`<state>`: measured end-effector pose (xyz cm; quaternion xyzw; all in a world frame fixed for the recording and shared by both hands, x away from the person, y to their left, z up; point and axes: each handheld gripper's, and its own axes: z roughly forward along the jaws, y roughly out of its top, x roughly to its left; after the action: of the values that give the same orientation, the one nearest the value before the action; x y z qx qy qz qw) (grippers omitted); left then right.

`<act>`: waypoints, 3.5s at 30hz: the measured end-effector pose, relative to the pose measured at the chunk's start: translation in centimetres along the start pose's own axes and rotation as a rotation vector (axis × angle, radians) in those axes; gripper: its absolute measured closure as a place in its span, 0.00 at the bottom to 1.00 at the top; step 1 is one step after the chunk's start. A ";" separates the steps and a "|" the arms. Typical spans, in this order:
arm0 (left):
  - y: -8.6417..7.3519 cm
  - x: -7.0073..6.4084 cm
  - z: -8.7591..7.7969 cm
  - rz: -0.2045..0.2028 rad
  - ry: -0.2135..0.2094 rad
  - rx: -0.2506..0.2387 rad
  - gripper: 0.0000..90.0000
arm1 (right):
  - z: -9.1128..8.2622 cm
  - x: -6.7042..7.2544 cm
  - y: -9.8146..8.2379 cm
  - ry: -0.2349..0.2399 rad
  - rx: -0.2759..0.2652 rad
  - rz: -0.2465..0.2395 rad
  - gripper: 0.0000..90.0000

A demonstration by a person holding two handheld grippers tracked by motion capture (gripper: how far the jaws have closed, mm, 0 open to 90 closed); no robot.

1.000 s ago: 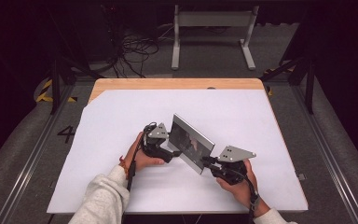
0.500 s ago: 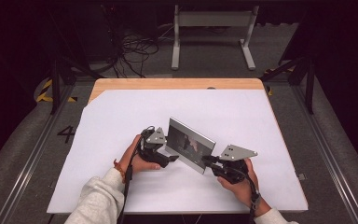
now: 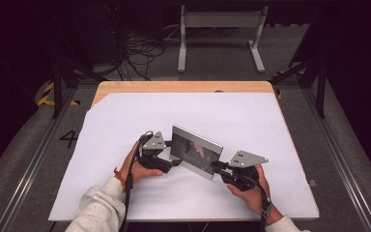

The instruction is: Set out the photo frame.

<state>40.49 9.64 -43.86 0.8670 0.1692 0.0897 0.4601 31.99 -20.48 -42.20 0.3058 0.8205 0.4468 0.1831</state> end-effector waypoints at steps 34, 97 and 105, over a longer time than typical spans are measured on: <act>-1.2 -1.4 -2.0 -0.041 0.061 0.027 0.73 | 0.7 -1.3 0.1 -0.046 -0.049 0.043 0.88; -2.5 -2.7 -0.3 -0.007 0.085 0.146 0.73 | 1.7 -1.7 -1.0 -0.053 0.035 -0.003 0.89; -2.6 -2.7 -0.9 -0.011 0.100 0.126 0.71 | 1.3 -1.8 -0.3 -0.064 0.017 -0.028 0.90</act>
<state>37.16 10.62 -45.53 0.8877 0.2018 0.1197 0.3961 33.95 -21.05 -43.12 0.3099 0.8223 0.4270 0.2131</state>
